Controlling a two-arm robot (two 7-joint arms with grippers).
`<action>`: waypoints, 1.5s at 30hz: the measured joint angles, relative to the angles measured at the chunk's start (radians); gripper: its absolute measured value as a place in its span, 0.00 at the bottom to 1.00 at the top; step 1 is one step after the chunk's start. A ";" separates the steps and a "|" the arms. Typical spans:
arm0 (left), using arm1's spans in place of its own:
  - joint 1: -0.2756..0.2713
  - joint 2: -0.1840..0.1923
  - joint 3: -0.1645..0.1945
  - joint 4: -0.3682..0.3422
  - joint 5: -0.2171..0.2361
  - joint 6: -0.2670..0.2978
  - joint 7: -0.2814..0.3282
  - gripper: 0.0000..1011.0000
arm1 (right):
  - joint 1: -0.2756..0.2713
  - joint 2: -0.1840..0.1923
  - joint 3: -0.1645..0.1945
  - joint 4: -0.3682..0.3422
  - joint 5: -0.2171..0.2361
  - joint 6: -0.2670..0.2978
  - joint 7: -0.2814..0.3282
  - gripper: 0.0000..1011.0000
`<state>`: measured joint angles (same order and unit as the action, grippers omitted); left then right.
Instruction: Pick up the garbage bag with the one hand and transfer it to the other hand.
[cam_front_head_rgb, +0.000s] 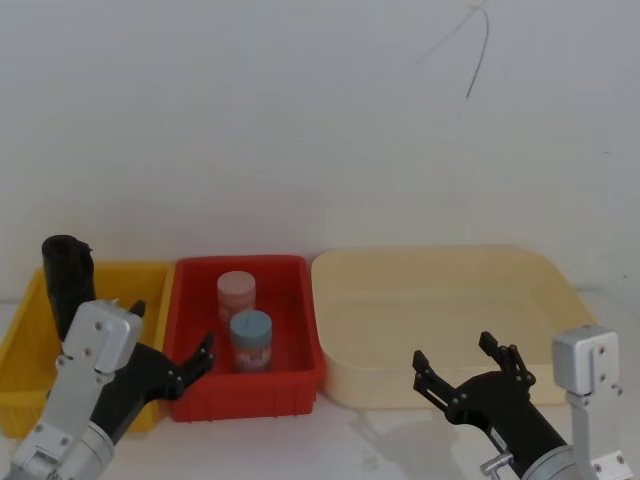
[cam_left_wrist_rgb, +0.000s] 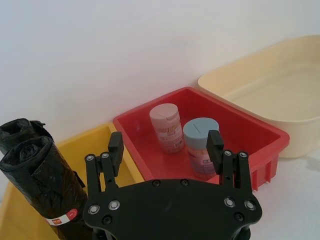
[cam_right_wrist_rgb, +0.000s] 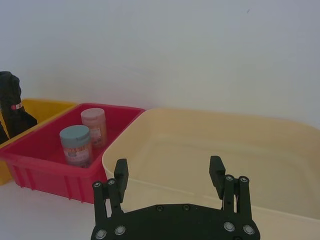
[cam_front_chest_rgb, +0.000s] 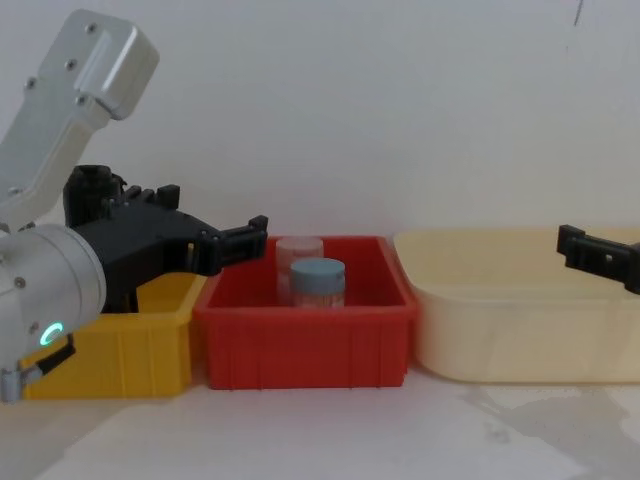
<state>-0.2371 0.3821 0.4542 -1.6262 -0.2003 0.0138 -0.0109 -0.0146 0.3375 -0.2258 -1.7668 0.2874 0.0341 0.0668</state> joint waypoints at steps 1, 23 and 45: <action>0.000 0.000 0.000 0.000 0.000 0.000 0.000 0.99 | 0.000 0.000 0.000 0.000 0.000 0.000 0.000 0.99; 0.000 0.000 0.000 0.000 0.000 0.000 0.000 0.99 | 0.000 0.000 0.000 0.000 0.000 0.000 0.000 0.99; -0.005 0.017 -0.012 -0.042 -0.015 0.031 -0.030 0.99 | -0.005 -0.004 0.005 -0.045 0.003 0.026 0.000 0.99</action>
<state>-0.2419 0.3992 0.4419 -1.6687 -0.2154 0.0444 -0.0413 -0.0197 0.3339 -0.2204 -1.8114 0.2906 0.0597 0.0667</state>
